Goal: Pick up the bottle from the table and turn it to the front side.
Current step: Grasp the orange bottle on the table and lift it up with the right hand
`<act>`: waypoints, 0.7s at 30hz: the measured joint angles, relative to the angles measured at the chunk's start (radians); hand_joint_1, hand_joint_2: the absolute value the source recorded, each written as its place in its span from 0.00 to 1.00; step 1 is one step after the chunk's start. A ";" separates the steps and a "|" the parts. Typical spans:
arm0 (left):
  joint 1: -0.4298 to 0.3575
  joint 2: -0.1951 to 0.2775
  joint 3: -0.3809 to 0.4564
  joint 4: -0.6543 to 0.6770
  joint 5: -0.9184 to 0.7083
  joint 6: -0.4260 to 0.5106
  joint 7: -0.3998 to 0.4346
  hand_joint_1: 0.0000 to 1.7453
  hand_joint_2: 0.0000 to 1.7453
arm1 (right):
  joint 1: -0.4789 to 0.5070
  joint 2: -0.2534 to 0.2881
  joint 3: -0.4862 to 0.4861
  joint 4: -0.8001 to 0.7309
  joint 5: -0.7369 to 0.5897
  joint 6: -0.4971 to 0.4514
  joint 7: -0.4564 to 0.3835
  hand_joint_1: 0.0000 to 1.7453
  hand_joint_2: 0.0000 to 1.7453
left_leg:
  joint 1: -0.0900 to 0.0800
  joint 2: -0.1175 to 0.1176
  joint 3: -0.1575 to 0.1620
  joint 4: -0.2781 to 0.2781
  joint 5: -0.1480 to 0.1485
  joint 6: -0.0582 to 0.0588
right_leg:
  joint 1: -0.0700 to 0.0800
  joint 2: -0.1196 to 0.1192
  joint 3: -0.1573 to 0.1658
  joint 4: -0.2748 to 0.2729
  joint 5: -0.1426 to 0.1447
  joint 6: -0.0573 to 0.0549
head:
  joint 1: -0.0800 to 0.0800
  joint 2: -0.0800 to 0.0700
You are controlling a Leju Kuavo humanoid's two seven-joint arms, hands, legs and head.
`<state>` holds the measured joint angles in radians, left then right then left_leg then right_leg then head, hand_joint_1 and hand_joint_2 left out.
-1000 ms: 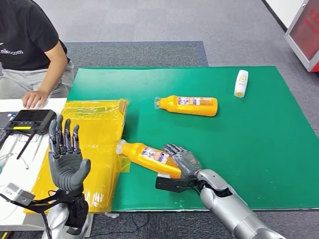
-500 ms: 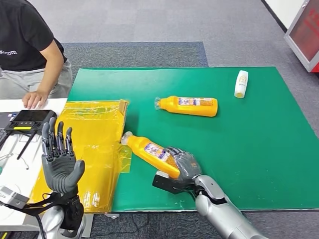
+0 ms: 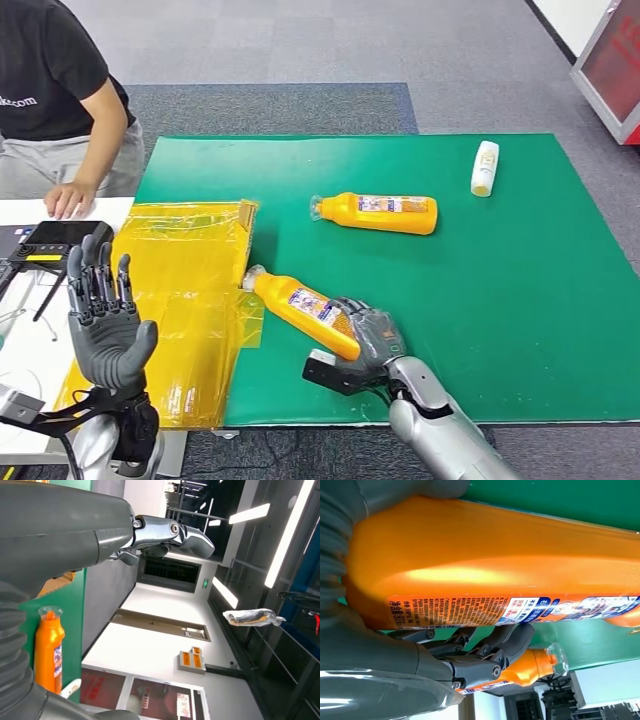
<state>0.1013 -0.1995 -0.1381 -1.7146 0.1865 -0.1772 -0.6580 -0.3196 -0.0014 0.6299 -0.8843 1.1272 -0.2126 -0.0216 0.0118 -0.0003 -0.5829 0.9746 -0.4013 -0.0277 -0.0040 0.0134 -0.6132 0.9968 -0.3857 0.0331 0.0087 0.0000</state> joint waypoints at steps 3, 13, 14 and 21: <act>0.001 0.000 0.002 0.000 0.000 -0.002 0.000 0.00 1.00 | 0.002 0.003 -0.004 0.000 0.017 -0.003 0.008 0.90 1.00 | 0.000 0.000 0.000 0.000 0.000 0.000 | 0.000 0.000 0.000 0.000 0.000 0.000 | 0.000 0.000; 0.006 0.000 0.011 0.000 -0.008 -0.003 0.010 0.00 1.00 | 0.001 0.012 -0.003 0.001 0.092 0.003 0.045 0.31 1.00 | 0.000 0.000 0.001 0.000 0.000 0.000 | 0.000 0.000 0.001 0.000 0.000 0.000 | 0.000 0.000; 0.006 0.000 0.012 0.000 -0.010 -0.003 0.012 0.00 1.00 | -0.003 0.014 0.000 0.002 0.106 0.010 0.054 0.11 1.00 | 0.000 0.000 0.001 0.000 0.000 0.000 | 0.000 0.000 0.001 0.000 0.000 0.000 | 0.000 0.000; 0.002 -0.004 0.017 0.000 -0.032 -0.004 0.023 0.00 1.00 | -0.128 0.060 0.055 0.114 0.179 0.193 0.131 0.00 1.00 | 0.001 0.013 0.013 -0.001 -0.011 -0.002 | 0.001 0.014 0.007 -0.001 -0.004 -0.004 | 0.000 0.000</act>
<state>0.1037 -0.2035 -0.1209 -1.7151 0.1543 -0.1815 -0.6355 -0.4480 0.0584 0.6849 -0.7700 1.3064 -0.0193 0.1092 0.0127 0.0132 -0.5696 0.9740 -0.4127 -0.0301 -0.0030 0.0278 -0.6059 0.9962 -0.3895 0.0291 0.0085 0.0000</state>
